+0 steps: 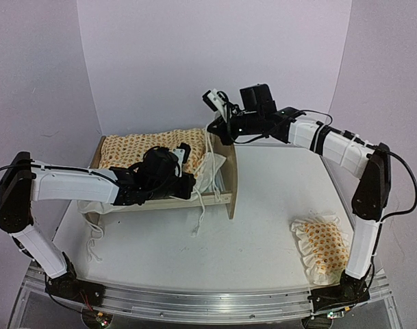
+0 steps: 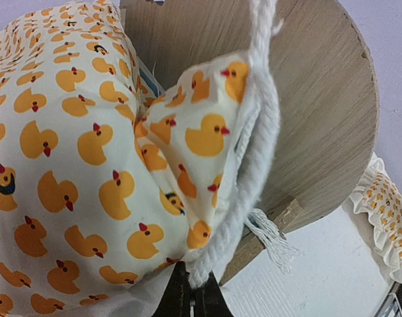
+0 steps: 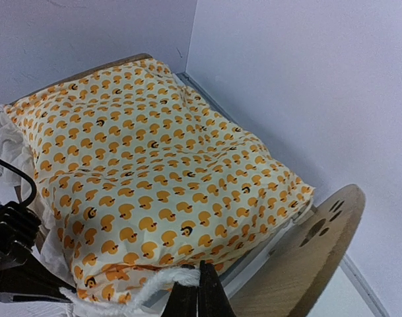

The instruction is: Set up the pet bed

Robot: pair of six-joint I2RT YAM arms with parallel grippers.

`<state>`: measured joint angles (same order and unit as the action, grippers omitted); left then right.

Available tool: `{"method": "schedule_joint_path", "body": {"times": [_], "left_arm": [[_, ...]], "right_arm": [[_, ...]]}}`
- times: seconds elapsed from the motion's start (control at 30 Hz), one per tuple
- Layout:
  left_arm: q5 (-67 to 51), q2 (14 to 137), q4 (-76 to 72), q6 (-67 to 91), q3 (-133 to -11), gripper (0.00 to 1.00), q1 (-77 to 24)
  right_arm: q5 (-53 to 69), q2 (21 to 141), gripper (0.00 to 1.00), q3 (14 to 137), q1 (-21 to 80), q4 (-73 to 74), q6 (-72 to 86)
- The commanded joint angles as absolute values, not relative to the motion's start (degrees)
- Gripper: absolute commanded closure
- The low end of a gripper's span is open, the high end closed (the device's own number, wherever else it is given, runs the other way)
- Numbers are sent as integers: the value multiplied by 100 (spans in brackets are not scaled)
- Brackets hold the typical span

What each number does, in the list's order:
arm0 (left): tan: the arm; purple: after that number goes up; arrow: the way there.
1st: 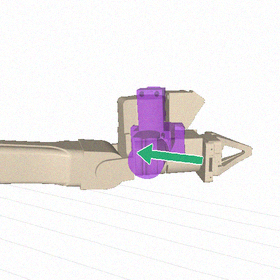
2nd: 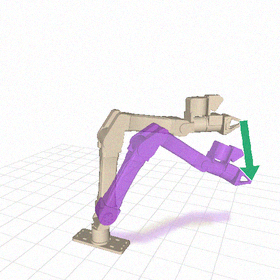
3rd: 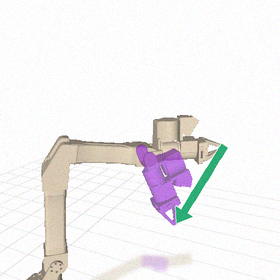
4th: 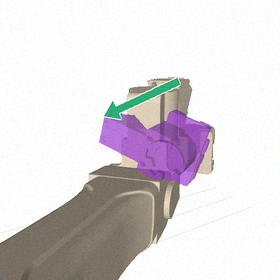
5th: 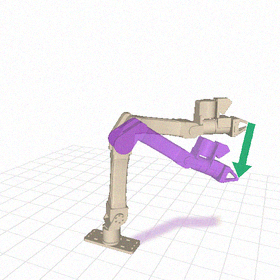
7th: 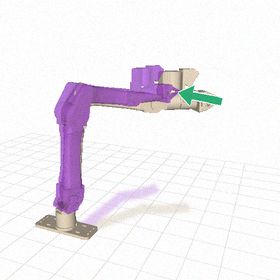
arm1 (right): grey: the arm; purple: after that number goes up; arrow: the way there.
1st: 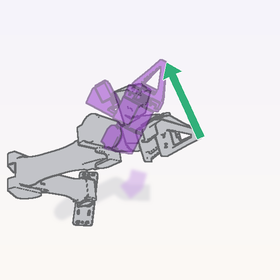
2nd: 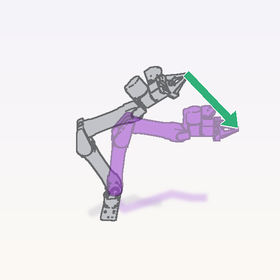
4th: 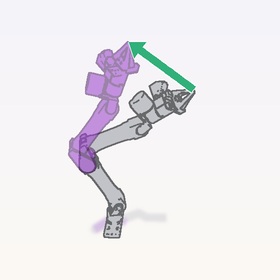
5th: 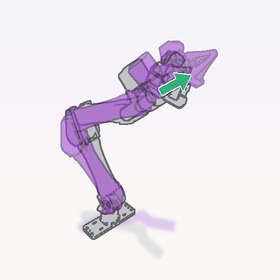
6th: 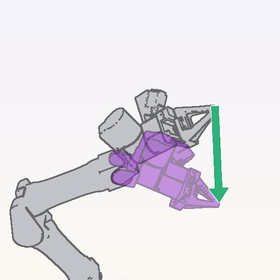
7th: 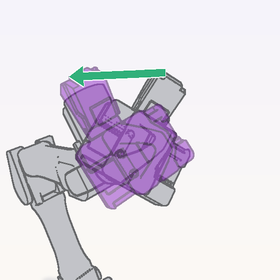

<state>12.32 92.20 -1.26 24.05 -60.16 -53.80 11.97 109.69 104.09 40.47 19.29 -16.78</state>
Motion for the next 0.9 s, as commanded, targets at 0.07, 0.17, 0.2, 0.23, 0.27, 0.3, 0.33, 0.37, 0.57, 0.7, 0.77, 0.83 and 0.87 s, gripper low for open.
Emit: {"method": "schedule_joint_path", "body": {"times": [0.07, 0.17, 0.2, 0.23, 0.27, 0.3, 0.33, 0.37, 0.57, 0.7, 0.77, 0.83, 0.87], "left_arm": [[932, 9104, -416, 2531, -6255, 100, -5242], [1022, 9064, -368, 2639, -6179, 100, -5128], [1073, 9046, -351, 2675, -6157, 100, -5087], [1121, 9027, -334, 2706, -6131, 100, -5047], [1151, 9018, -322, 2727, -6108, 100, -5005], [1204, 9004, -292, 2739, -6094, 100, -4963], [1257, 8994, -260, 2749, -6085, 100, -4931], [1284, 8992, -237, 2740, -6089, 100, -4897], [1271, 9035, -149, 2685, -6110, 100, -4797], [1226, 9078, -172, 2698, -6119, 100, -4790], [1171, 9106, -192, 2690, -6109, 100, -4790], [1130, 9123, -214, 2682, -6108, 100, -4790], [1115, 9131, -223, 2674, -6111, 100, -4794]], "right_arm": [[798, 11325, 95, 10630, 4201, 1850, -1946], [661, 11500, 93, 10784, 4201, 2234, -1553], [500, 11565, 92, 10832, 4214, 2389, -1258], [340, 11600, 87, 10861, 4232, 2544, -942], [210, 11602, 77, 10856, 4255, 2680, -665], [50, 11583, 69, 10842, 4289, 2831, -401], [-118, 11545, 65, 10825, 4334, 2975, -223], [-227, 11496, 61, 10820, 4381, 3118, -106], [-1375, 10950, 40, 10601, 4898, 3869, 196], [-1393, 10586, 37, 10150, 5074, 3972, 486], [-1445, 10484, 39, 9963, 5091, 4015, 706], [-1427, 10462, 42, 9768, 5117, 3922, 920], [-1432, 10504, 44, 9724, 5143, 3847, 978]]}}
